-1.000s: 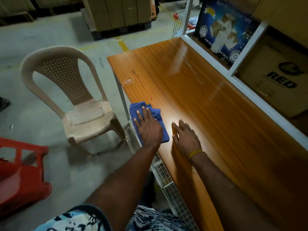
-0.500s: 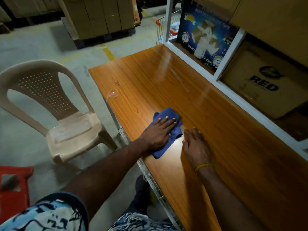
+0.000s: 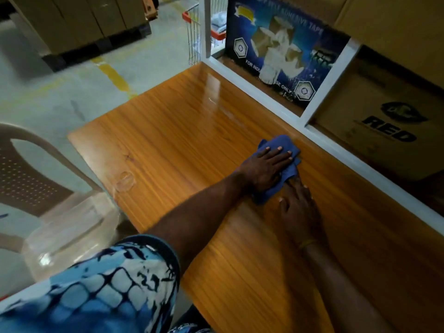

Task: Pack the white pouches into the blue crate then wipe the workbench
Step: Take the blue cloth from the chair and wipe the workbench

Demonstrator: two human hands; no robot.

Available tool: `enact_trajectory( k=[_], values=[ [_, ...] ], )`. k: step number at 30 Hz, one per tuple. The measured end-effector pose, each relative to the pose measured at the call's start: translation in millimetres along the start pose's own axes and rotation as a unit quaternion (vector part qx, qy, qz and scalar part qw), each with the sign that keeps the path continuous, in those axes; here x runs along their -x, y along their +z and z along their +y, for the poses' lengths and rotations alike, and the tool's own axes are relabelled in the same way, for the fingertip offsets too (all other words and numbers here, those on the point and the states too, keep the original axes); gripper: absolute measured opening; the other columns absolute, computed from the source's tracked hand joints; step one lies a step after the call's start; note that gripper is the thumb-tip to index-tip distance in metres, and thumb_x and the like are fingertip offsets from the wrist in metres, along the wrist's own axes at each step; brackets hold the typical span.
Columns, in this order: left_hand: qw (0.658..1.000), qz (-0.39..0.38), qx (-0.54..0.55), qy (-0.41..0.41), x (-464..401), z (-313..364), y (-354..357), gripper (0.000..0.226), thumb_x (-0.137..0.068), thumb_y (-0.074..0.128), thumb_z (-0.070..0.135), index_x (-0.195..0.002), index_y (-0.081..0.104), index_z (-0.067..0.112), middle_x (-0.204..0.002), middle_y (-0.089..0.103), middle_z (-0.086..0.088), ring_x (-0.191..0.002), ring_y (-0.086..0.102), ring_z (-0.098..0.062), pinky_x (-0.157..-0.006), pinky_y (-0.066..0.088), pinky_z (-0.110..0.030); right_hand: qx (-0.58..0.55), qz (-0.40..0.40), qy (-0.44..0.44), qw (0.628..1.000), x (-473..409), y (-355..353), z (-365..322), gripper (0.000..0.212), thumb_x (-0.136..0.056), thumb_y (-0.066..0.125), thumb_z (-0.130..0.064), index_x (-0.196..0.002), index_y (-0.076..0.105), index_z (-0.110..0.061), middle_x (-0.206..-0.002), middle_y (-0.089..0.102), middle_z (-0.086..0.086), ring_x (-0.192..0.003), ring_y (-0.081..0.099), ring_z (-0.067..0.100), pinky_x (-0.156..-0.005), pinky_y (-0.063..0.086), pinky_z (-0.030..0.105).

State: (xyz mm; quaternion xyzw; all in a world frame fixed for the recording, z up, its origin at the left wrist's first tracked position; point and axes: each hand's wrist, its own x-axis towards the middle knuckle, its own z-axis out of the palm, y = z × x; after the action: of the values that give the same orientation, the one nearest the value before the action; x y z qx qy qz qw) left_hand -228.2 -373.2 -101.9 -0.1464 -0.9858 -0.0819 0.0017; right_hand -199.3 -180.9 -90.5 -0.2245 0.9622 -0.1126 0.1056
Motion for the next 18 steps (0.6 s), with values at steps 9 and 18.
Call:
enact_trajectory(
  k=[9, 18],
  values=[
    [0.977, 0.012, 0.028, -0.212, -58, -63, -11, 0.059, -0.106, 0.024, 0.038, -0.158, 0.013, 0.013, -0.165, 0.009, -0.006, -0.152, 0.004, -0.028, -0.123, -0.002, -0.045, -0.005, 0.000, 0.023, 1.000, -88, -10, -44, 0.055, -0.100, 0.042, -0.026, -0.153, 0.030, -0.030, -0.163, 0.016, 0.008, -0.149, 0.013, 0.035, -0.118, 0.023, 0.052],
    [0.954, 0.057, 0.046, -0.290, -63, -130, -21, 0.058, -0.105, 0.024, 0.037, -0.156, 0.020, 0.010, -0.164, 0.016, -0.010, -0.152, 0.007, -0.031, -0.123, 0.003, -0.048, 0.007, -0.017, -0.002, 1.000, -159, -9, -90, 0.054, -0.101, 0.039, -0.028, -0.153, 0.026, -0.033, -0.164, 0.013, 0.006, -0.150, 0.009, 0.035, -0.121, 0.016, 0.051]
  ],
)
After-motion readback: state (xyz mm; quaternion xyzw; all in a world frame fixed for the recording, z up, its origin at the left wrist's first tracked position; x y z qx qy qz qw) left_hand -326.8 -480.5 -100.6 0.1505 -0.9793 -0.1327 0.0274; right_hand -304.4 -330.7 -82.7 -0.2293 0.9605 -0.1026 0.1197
